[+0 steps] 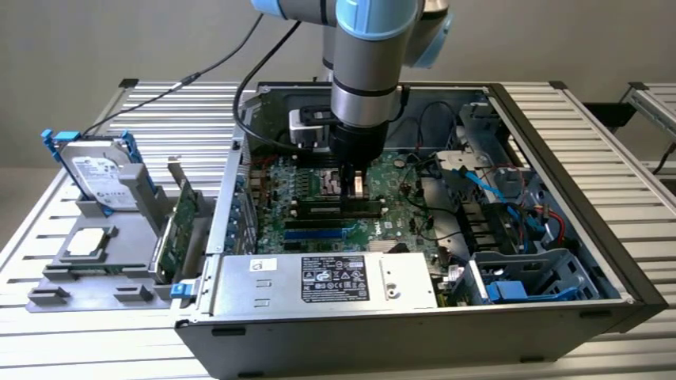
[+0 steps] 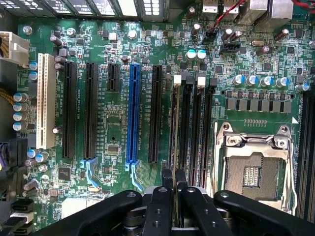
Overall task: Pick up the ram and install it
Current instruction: 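Insert the ram into the slot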
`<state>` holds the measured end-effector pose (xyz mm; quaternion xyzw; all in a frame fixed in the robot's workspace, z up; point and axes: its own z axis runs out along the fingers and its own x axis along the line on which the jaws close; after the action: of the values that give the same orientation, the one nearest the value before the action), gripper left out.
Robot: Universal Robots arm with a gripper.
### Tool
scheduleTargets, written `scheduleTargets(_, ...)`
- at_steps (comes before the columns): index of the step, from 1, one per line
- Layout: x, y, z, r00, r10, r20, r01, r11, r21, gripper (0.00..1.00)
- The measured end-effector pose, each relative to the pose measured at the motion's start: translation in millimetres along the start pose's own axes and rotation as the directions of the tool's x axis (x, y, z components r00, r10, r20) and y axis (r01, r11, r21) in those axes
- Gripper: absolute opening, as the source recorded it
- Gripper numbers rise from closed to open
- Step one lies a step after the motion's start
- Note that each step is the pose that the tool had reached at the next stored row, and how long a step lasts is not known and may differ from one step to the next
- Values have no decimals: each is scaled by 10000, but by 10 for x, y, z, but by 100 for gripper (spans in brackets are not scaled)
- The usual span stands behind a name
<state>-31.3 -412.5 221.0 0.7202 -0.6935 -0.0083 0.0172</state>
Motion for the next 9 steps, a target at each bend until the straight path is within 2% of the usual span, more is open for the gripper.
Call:
scheduleTargets(1, 0, 0, 0, 10000, 0, 1, 0, 10000, 1, 15)
scheduleTargets(3, -1, 0, 0, 10000, 0, 5, 0, 10000, 2, 27)
scheduleTargets(4, 0, 0, -7, 10000, 1, 3, -1, 10000, 1, 27)
scheduleTargets(5, 0, 1, -22, 10000, 0, 4, 0, 10000, 1, 33)
scheduleTargets(6, 1, 2, -49, 10000, 0, 2, 0, 10000, 1, 39)
scheduleTargets(7, 1, 4, -89, 10000, -1, 4, 1, 10000, 1, 39)
scheduleTargets(8, 2, 7, -129, 10000, 0, 3, 0, 10000, 0, 45)
scheduleTargets(9, 2, 11, -166, 10000, 0, 4, 0, 10000, 1, 45)
